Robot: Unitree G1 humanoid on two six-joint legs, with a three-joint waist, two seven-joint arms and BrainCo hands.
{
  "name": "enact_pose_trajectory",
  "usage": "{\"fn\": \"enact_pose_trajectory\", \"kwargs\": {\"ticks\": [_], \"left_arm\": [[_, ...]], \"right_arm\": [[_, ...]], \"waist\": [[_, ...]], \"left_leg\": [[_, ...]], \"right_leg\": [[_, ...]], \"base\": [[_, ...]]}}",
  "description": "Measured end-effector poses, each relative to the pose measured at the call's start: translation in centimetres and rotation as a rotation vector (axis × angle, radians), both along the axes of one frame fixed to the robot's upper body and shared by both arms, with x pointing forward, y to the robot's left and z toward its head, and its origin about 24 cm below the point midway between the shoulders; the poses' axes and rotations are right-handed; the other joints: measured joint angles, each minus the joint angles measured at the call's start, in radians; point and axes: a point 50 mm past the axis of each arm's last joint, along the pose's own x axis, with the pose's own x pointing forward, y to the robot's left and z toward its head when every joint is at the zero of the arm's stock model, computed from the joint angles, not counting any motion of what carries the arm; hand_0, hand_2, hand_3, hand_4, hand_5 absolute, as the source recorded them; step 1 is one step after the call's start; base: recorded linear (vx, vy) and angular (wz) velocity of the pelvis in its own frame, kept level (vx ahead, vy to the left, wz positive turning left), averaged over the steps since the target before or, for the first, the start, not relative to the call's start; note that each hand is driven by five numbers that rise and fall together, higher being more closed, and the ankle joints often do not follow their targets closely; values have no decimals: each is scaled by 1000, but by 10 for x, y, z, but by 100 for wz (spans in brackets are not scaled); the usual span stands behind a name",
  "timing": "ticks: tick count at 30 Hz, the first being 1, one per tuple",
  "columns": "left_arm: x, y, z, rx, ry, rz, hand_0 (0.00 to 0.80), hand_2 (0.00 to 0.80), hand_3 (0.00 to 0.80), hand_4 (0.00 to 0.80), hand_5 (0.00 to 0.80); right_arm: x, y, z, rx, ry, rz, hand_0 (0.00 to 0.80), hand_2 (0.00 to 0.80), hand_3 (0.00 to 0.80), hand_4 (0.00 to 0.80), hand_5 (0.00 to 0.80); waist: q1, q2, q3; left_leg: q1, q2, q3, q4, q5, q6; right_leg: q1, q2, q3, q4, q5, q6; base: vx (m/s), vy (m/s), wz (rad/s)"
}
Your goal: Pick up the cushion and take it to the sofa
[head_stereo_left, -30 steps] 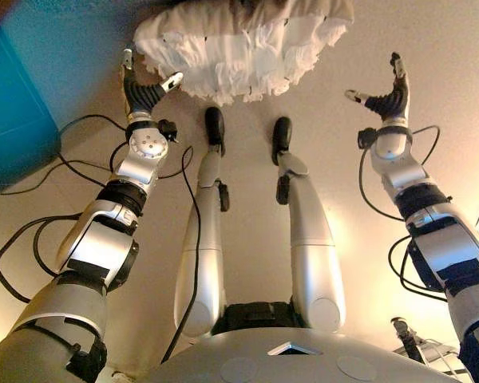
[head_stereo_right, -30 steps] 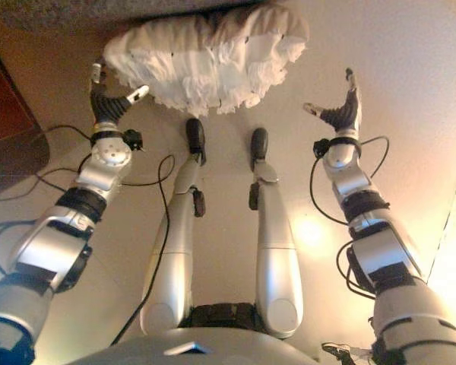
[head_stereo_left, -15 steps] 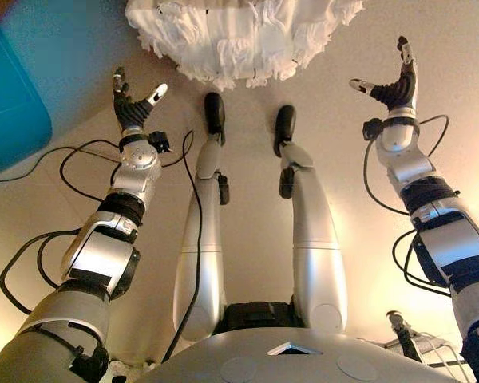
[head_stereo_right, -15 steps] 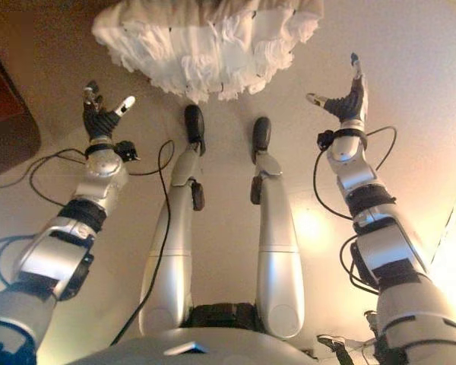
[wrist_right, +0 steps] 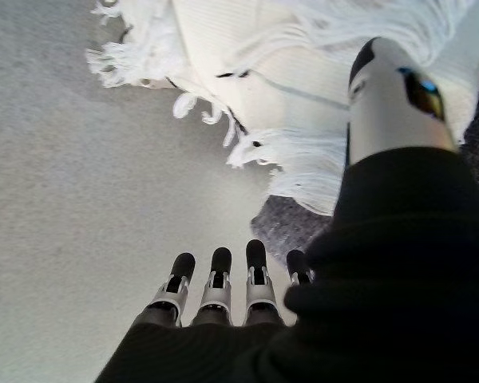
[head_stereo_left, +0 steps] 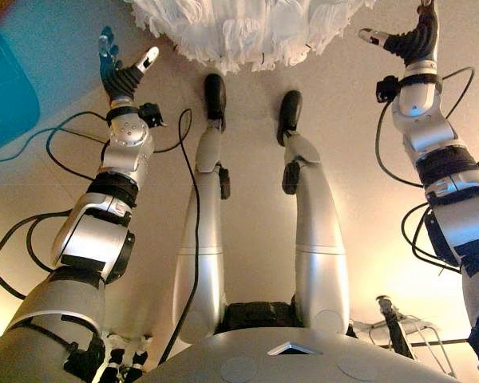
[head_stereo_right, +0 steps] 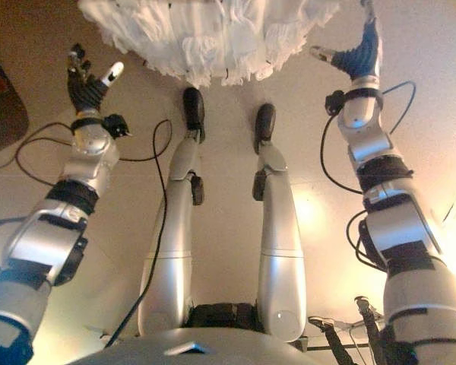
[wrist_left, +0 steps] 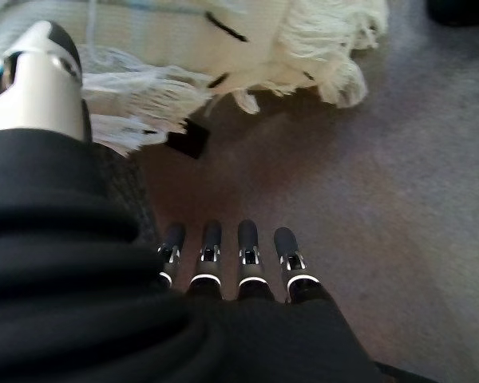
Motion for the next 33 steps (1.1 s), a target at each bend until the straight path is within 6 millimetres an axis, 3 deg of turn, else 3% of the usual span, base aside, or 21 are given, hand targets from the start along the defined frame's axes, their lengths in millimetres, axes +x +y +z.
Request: {"fn": "enact_pose_trajectory", "kwargs": {"ticks": [10,15,17,19,22,33], "left_arm": [[11,-18,41,104,-73,-98,0,0,0,0,0],[15,-24,51,147,-68,-141,0,0,0,0,0],[19,-19,58,189,-44,-156,0,0,0,0,0],[24,0,68,197,11,-149,0,0,0,0,0],[25,-3,78,204,-19,-205,0,0,0,0,0],[25,0,83,122,-31,-281,0,0,0,0,0]], "right_arm": [[3,8,17,-32,-14,62,0,0,0,0,0],[5,13,23,-28,-10,98,0,0,0,0,0],[7,14,25,-25,-2,121,0,0,0,0,0],[11,13,31,-35,14,146,0,0,0,0,0],[11,17,34,-22,13,190,0,0,0,0,0],[14,36,44,29,62,380,0,0,0,0,0]], "waist": [[-4,0,0],[-8,0,0],[-14,0,0],[-29,0,0],[-35,0,0],[-48,0,0]], "left_leg": [[-26,0,-2,4,-1,-1],[-31,0,-3,-9,1,1],[-32,1,-3,-12,4,4],[-34,0,-2,-12,4,5],[-30,0,-2,-12,3,5],[-35,6,3,-44,9,8]], "right_leg": [[-23,0,0,2,0,1],[-25,1,-1,-17,2,3],[-25,1,-1,-24,3,4],[-24,1,0,-29,4,6],[-19,2,3,-33,5,7],[-26,9,9,-69,22,13]], "base": [[11,26,1],[3,11,0],[14,74,0],[13,40,-2],[11,24,-5],[4,5,-2]]}}
